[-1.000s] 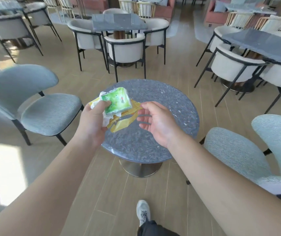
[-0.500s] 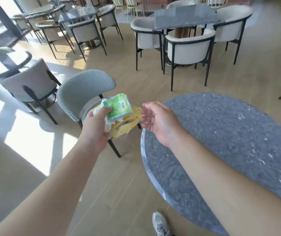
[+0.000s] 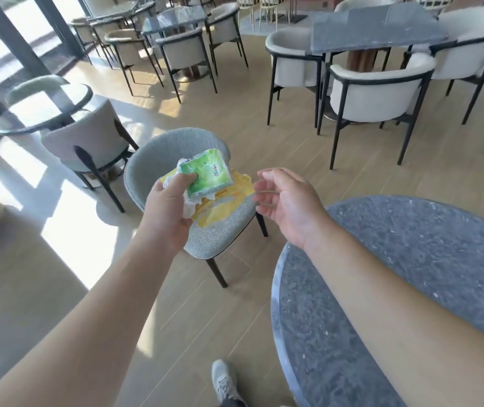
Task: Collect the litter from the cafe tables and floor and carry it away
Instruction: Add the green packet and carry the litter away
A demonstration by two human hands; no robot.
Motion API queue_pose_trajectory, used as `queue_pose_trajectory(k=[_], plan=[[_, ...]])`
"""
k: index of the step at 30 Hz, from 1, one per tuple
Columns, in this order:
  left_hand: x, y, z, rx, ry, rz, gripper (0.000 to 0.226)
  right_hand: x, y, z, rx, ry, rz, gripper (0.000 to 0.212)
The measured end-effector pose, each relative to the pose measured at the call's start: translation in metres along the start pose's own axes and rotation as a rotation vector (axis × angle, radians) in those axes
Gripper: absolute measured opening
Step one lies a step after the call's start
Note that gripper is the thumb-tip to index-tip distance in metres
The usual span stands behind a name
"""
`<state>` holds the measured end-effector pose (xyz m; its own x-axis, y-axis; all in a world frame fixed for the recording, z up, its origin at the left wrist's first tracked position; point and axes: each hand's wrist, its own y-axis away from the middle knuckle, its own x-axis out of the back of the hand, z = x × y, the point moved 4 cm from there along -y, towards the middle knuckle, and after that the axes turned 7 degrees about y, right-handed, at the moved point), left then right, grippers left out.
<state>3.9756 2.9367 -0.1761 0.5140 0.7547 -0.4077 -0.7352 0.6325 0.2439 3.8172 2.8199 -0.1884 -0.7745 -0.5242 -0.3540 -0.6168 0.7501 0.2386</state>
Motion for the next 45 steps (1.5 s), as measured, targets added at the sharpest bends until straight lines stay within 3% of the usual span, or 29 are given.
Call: queue_pose_trajectory(k=[5, 10, 21, 27, 35, 45], plan=[[0.004, -0.066, -0.012, 0.07, 0.0, 0.033, 0.018, -0.005, -0.049, 0.009, -0.006, 0.016, 0.05, 0.009], [0.009, -0.161, -0.015, 0.119, -0.017, -0.047, 0.017, -0.022, -0.119, 0.02, 0.0, 0.033, 0.146, 0.008], [0.047, -0.363, 0.033, 0.246, 0.009, -0.117, 0.016, -0.119, -0.275, 0.022, -0.052, 0.084, 0.337, 0.011], [0.034, -0.411, 0.058, 0.262, 0.046, -0.231, 0.013, -0.14, -0.308, -0.002, -0.035, 0.154, 0.434, 0.005], [0.031, -0.446, 0.074, 0.244, 0.097, -0.278, 0.019, -0.163, -0.346, -0.028, 0.041, 0.212, 0.389, 0.005], [-0.01, -0.495, 0.059, 0.209, 0.019, -0.258, 0.018, -0.12, -0.412, -0.033, 0.03, 0.144, 0.36, 0.005]])
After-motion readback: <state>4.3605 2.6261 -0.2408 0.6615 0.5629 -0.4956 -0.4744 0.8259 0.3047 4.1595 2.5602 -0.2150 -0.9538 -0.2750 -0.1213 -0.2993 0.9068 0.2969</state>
